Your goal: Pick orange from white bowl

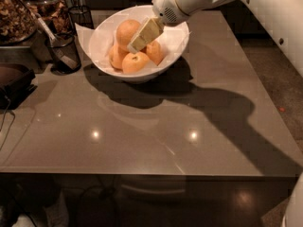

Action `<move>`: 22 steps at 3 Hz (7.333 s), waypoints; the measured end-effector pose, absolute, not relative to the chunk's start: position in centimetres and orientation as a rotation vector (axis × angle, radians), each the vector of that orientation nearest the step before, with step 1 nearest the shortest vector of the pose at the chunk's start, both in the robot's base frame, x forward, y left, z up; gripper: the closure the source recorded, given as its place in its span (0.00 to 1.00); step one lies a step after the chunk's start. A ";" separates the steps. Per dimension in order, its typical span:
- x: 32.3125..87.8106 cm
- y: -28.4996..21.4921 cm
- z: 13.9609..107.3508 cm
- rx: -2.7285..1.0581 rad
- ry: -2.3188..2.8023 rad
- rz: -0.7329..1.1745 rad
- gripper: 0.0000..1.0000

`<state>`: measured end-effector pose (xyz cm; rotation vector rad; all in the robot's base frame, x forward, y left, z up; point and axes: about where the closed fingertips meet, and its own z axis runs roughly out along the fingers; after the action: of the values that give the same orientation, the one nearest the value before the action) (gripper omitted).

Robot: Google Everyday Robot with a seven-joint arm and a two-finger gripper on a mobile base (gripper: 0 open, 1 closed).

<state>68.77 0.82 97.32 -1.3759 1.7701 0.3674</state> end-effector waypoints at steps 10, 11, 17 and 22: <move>71.7 3.9 92.8 -1.495 1.823 0.530 0.95; 71.7 3.9 92.7 -1.462 1.825 0.525 1.00; 65.4 5.3 101.6 -1.323 1.777 0.500 1.00; 53.5 2.9 102.7 -1.011 1.928 0.356 1.00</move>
Offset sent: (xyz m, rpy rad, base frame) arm 0.0140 0.0140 -0.0119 -0.0110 0.0585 0.0519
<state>53.51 2.89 102.70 -1.0114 1.9281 0.3557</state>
